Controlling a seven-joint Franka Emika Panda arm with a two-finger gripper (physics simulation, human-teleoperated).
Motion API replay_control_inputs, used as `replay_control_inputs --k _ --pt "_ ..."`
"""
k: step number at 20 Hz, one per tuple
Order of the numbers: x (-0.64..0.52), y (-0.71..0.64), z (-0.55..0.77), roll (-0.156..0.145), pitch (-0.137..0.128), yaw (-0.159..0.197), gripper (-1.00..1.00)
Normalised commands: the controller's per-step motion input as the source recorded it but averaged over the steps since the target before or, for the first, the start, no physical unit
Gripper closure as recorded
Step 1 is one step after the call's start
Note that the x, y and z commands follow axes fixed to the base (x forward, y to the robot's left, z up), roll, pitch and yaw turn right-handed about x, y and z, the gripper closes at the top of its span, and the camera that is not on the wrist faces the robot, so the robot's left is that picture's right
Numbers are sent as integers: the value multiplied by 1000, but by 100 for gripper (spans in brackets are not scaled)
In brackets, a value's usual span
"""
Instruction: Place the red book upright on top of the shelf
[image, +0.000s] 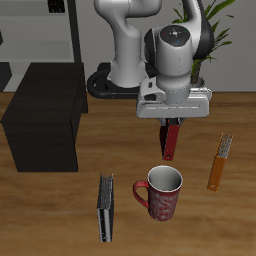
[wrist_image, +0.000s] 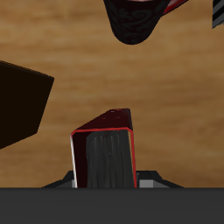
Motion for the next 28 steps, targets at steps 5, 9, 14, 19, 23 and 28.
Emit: replay_control_inputs --k 5,9,14,19,23,28 --pt "-177 -556 611 23 -24 2 100" --pt "-179 -743 728 -50 -48 26 100" --pt "-78 -723 579 -52 -1 -1 100" --pt "-79 -668 345 -65 -55 32 100" --pt "0 -350 76 -67 14 -34 100" --pt "-57 -452 200 -85 -30 -4 100"
